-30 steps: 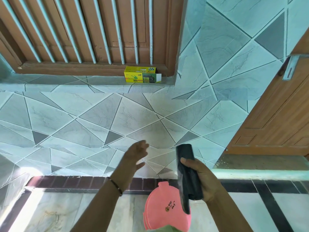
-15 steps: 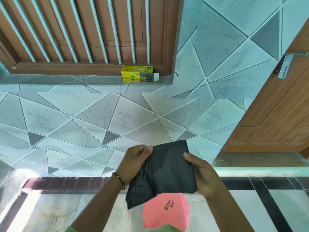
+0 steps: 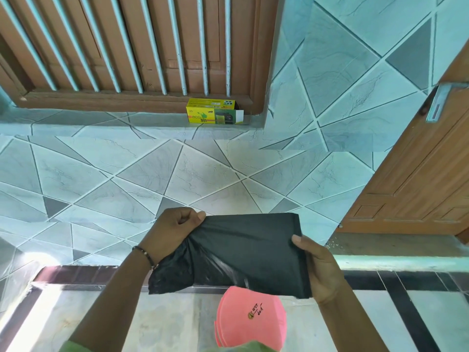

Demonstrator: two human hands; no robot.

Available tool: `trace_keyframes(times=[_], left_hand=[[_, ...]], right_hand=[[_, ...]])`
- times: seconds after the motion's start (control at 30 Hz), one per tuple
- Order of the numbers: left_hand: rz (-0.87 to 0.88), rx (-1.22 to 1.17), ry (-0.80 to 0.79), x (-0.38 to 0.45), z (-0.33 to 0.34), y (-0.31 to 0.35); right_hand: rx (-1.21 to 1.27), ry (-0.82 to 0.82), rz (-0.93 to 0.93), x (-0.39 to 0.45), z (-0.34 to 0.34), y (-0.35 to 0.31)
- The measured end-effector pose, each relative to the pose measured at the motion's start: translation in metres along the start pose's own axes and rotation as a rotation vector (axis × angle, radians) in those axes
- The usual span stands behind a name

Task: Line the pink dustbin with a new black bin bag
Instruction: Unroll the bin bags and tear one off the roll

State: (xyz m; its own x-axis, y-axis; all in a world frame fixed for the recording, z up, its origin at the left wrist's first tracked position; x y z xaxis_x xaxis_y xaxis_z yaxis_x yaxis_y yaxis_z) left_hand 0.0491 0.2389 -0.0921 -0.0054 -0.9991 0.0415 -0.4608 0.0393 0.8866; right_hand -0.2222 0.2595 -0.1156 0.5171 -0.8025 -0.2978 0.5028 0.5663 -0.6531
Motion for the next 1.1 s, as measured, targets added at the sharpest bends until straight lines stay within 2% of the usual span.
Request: trace_keyframes(times=[0.13,0.27,0.33,0.4,0.47,0.53,0.6,0.67,0.73,0.9,1.1], left_hand=[[-0.029,0.008,0.04,-0.002,-0.011,-0.008],[-0.085,0.062,0.058,0.0,-0.018,-0.016],[-0.077,0.202,-0.018,0.0,-0.009,-0.012],[-0.052,0.228,-0.162,-0.001,0.013,-0.004],[-0.038,0.088,-0.341,-0.006,0.042,0.011],[-0.016,-0.072,-0.425,-0.009,0.068,0.024],[0.029,-0.039,-0.37,-0.009,0.083,0.031],[0.086,0.109,-0.229,-0.005,0.086,0.032],[0.116,0.141,-0.127,-0.002,0.08,0.032],[0.19,0.104,-0.089,-0.003,0.064,0.031],[0.235,0.148,-0.026,-0.005,0.049,0.03]], right_hand=[[0.079,0.014,-0.028,-0.007,-0.01,-0.005],[0.041,-0.025,-0.065,-0.007,-0.005,-0.009],[-0.024,-0.03,-0.063,-0.005,0.0,-0.008],[-0.078,-0.047,-0.04,0.0,0.007,-0.004],[-0.141,-0.044,-0.013,0.006,0.016,0.003],[-0.193,-0.018,-0.001,0.01,0.025,0.009],[-0.197,0.007,-0.001,0.012,0.029,0.01],[-0.159,0.021,-0.001,0.011,0.028,0.008],[-0.11,0.006,-0.007,0.009,0.024,0.005],[-0.013,-0.112,-0.008,0.001,0.017,0.001],[-0.068,-0.021,0.009,-0.008,0.008,-0.005]])
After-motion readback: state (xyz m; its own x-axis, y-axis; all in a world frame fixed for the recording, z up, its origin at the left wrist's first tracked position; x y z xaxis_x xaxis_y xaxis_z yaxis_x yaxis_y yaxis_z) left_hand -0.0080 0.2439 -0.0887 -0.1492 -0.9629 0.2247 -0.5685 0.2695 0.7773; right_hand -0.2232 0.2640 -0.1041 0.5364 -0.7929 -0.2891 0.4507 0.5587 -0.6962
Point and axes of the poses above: each hand's wrist, its own x-axis towards the middle knuckle, its own z-axis out of the palm, y = z × x, the point moved 2 cm from there along x, towards the middle knuckle
